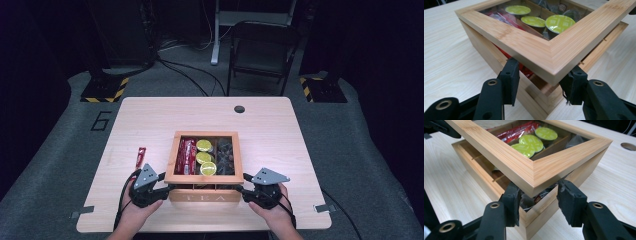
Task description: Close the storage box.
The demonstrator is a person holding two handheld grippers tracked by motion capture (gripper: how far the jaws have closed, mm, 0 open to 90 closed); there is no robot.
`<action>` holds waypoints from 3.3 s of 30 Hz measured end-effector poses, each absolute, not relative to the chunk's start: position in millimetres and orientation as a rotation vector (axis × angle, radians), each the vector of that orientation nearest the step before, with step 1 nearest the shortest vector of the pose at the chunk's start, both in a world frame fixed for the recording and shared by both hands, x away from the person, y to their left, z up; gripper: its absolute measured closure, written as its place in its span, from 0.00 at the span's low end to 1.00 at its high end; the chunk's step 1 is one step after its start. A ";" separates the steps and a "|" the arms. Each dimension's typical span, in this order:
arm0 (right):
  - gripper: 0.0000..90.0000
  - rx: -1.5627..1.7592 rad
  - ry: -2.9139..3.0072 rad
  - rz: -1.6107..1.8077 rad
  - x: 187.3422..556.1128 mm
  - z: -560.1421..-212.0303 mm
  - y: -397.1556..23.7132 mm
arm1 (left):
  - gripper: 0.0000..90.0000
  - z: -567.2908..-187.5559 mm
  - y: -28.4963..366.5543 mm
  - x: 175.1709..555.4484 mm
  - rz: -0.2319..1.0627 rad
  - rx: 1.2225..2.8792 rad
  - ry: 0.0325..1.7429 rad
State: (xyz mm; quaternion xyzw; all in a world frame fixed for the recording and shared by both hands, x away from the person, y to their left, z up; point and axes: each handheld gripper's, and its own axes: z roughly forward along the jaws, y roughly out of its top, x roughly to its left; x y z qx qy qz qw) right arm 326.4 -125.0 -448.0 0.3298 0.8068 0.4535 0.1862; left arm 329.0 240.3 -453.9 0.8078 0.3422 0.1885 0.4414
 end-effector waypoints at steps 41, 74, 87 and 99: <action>0.45 0.970 2.412 1.186 331.5 -462.9 -116.7 | 0.35 -465.9 234.6 330.5 0.373 2.090 0.872; 0.31 1.003 2.396 1.229 332.1 -452.2 -121.1 | 0.27 -452.2 238.2 328.7 0.353 2.056 0.885; 0.34 0.996 2.349 1.239 335.4 -444.2 -130.4 | 0.33 -442.4 258.2 334.3 0.419 1.981 0.911; 0.35 1.093 2.251 1.215 349.6 -449.3 -154.1 | 0.38 -456.5 285.4 349.1 0.444 1.928 1.056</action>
